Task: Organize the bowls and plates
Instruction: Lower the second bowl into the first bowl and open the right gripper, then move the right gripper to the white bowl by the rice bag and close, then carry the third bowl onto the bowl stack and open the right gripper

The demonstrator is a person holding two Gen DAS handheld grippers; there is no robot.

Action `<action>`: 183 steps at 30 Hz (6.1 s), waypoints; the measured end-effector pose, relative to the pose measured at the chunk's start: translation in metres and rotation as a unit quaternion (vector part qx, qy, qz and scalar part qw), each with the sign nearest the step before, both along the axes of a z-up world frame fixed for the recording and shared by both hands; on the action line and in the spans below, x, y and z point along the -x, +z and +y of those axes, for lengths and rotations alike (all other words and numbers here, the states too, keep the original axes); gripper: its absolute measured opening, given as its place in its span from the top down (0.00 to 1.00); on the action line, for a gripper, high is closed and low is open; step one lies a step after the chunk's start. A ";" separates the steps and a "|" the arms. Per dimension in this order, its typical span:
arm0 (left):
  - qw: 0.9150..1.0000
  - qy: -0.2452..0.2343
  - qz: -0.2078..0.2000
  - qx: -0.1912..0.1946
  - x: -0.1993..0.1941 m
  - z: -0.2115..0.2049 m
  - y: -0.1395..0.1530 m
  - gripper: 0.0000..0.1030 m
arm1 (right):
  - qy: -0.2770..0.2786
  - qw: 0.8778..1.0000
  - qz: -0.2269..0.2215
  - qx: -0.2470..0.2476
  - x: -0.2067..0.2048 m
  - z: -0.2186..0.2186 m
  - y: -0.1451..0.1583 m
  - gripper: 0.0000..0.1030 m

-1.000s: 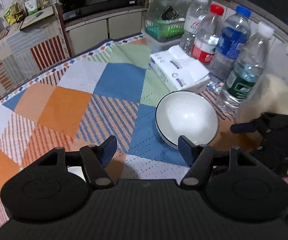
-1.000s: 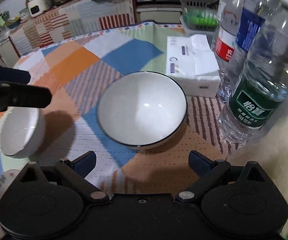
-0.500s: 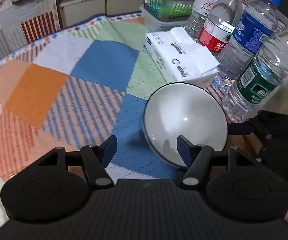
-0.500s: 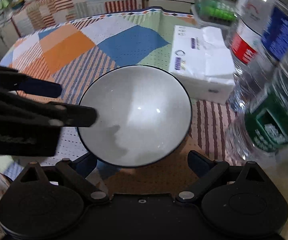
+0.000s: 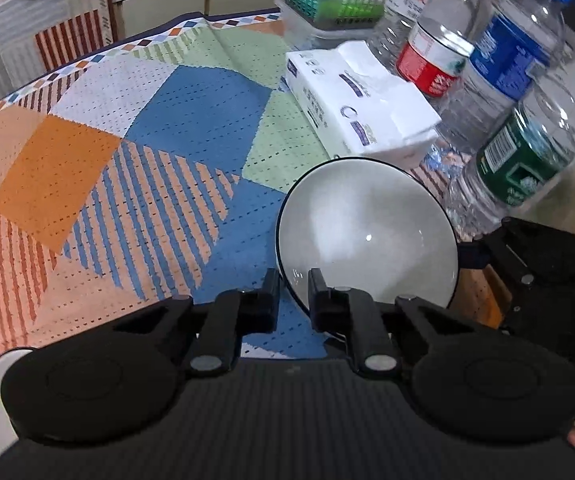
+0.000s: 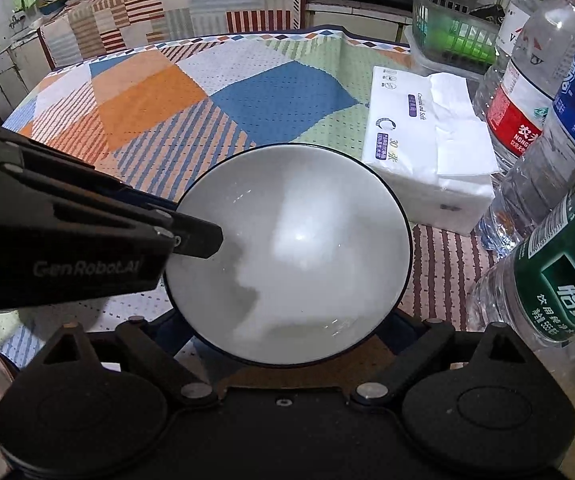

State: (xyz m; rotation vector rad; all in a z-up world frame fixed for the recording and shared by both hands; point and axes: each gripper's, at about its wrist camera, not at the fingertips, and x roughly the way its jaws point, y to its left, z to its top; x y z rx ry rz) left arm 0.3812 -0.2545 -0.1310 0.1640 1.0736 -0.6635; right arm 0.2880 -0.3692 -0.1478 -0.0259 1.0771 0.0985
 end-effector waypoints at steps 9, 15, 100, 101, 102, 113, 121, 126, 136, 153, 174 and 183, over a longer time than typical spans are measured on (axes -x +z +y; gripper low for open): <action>1.000 -0.005 -0.008 0.003 0.013 0.019 0.015 0.87 | 0.002 1.000 -0.025 -0.001 0.018 0.014 0.008 0.06; 0.999 -0.001 -0.032 0.016 0.028 0.043 0.045 0.87 | 0.001 0.998 -0.065 0.001 0.039 0.032 0.034 0.06; 0.999 -0.020 -0.042 0.013 0.138 0.158 0.125 0.45 | 0.005 0.993 -0.103 0.061 0.218 0.077 0.127 0.06; 0.999 -0.024 -0.039 0.014 0.141 0.154 0.123 0.45 | 0.001 0.993 -0.099 0.063 0.221 0.072 0.125 0.06; 0.999 -0.028 -0.034 0.014 0.143 0.149 0.121 0.45 | -0.005 0.993 -0.094 0.065 0.224 0.068 0.123 0.06; 0.998 -0.060 -0.002 0.015 0.156 0.084 0.082 0.45 | -0.035 0.996 -0.013 0.085 0.220 0.041 0.071 0.06; 0.997 -0.080 0.004 0.018 0.163 0.041 0.050 0.45 | -0.060 0.997 0.017 0.047 0.212 0.020 0.040 0.06; 0.996 -0.083 0.012 0.017 0.156 0.019 0.030 0.45 | -0.050 0.998 0.028 0.035 0.206 0.012 0.030 0.06; 0.996 -0.074 0.041 0.013 0.149 -0.010 -0.019 0.52 | -0.064 0.997 0.031 0.005 0.187 0.003 0.010 0.05; 0.993 -0.081 0.074 0.051 0.149 0.001 -0.011 0.89 | -0.085 0.996 0.003 -0.015 0.185 0.009 0.016 0.04; 0.998 -0.036 0.030 0.053 0.160 0.123 0.100 0.89 | -0.004 0.998 -0.058 0.010 0.197 0.112 0.120 0.04; 0.999 0.003 0.007 0.046 0.156 0.173 0.121 0.89 | 0.034 0.996 -0.077 0.004 0.184 0.153 0.137 0.04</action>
